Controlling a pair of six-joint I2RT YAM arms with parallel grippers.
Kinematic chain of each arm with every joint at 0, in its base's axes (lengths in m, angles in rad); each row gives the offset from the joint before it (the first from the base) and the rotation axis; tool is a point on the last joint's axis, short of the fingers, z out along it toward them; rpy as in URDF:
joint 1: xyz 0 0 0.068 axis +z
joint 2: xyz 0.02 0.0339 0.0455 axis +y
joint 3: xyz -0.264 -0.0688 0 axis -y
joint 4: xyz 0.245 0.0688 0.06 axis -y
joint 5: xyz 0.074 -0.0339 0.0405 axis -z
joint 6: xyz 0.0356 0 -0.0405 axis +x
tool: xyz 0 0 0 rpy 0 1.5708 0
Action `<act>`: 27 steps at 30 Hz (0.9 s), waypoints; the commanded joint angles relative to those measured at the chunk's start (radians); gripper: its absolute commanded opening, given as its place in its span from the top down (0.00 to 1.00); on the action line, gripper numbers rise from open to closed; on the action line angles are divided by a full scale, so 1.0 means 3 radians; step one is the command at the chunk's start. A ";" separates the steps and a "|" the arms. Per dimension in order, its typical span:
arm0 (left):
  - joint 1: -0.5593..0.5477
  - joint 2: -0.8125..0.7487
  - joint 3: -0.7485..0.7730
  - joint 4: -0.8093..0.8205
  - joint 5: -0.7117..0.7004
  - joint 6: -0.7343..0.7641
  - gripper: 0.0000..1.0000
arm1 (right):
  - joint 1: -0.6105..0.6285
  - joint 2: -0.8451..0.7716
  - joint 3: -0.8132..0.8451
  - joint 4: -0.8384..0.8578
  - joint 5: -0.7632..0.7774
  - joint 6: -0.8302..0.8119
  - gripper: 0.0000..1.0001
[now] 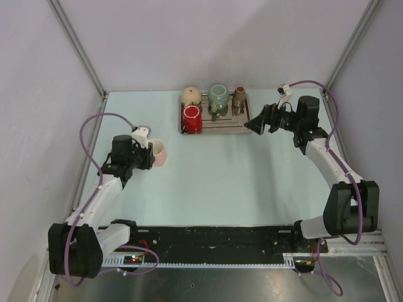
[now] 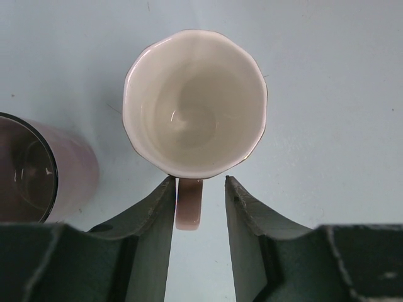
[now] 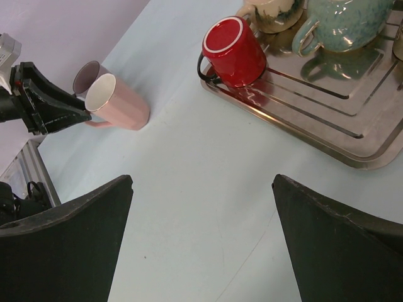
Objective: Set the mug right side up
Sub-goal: Place the cup at the center of the board.
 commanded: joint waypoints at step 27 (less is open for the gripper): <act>0.0024 -0.0181 0.0243 -0.0276 0.0192 0.0099 0.37 | 0.0057 0.0009 0.0031 0.0110 0.0049 -0.0040 0.01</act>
